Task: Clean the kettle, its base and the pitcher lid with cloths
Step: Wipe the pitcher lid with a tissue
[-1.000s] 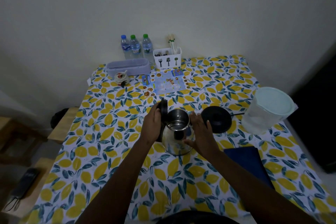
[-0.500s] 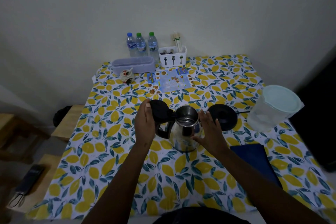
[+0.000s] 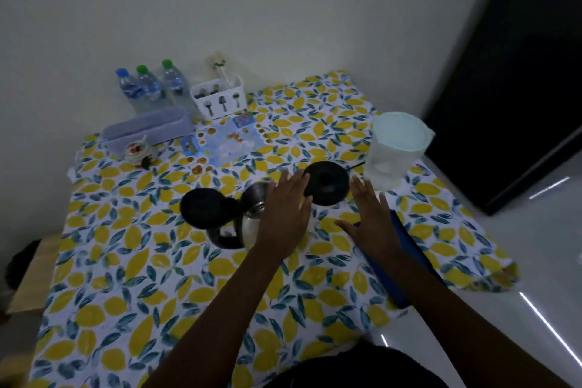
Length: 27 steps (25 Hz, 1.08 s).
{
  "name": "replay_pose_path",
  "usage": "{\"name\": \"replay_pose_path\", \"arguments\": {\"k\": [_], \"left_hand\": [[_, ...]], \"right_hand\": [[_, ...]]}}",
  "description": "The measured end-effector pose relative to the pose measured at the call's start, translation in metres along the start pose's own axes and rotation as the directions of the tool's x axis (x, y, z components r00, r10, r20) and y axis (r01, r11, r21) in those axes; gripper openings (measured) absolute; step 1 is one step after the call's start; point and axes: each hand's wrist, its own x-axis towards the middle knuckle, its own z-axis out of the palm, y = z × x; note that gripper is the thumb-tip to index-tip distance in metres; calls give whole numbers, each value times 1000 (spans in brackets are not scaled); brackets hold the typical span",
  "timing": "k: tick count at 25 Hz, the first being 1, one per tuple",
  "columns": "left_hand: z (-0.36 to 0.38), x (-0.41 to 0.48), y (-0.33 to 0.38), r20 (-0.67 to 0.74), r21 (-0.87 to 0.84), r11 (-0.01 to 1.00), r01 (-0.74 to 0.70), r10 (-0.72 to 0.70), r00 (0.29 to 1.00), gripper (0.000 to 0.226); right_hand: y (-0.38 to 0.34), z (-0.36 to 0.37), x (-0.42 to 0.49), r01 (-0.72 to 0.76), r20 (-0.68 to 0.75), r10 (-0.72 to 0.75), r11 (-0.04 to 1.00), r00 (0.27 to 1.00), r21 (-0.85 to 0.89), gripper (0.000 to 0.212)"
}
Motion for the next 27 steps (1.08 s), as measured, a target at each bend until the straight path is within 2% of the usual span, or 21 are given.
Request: {"name": "replay_pose_path", "arguments": {"k": [5,9,12,15,17,21,24,25,27], "left_hand": [[52,57,48,178,14,996,-82,79,981,52],[88,103,84,194,35,991,-127,118,974,52],[109,140,109,205,51,988,-148,135,969,54],[126,177,129,212,76,982,-171,152,965,61],[133,203,141,259,143,971,-192,151,954,77],[139,252,150,384,297,945,-137,13,923,111],[147,260,141,410,346,930,-121,-35,911,112],[152,259,138,403,358,925,-126,-31,915,110],[157,259,138,379,373,919,-130,-23,925,107]], "right_hand": [[82,-27,2,-156,-72,164,982,984,107,84],[151,-53,15,-233,-184,265,956,946,179,72],[194,-70,43,-287,-214,344,922,914,258,63],[226,-85,89,-336,-136,420,849,897,408,53],[240,-90,124,-341,-69,430,794,900,504,48],[247,-79,177,-467,207,432,675,878,571,32],[247,-67,186,-532,339,410,643,847,551,40],[252,-61,188,-546,347,424,591,837,594,46],[255,-57,192,-530,325,427,575,844,623,55]]}}
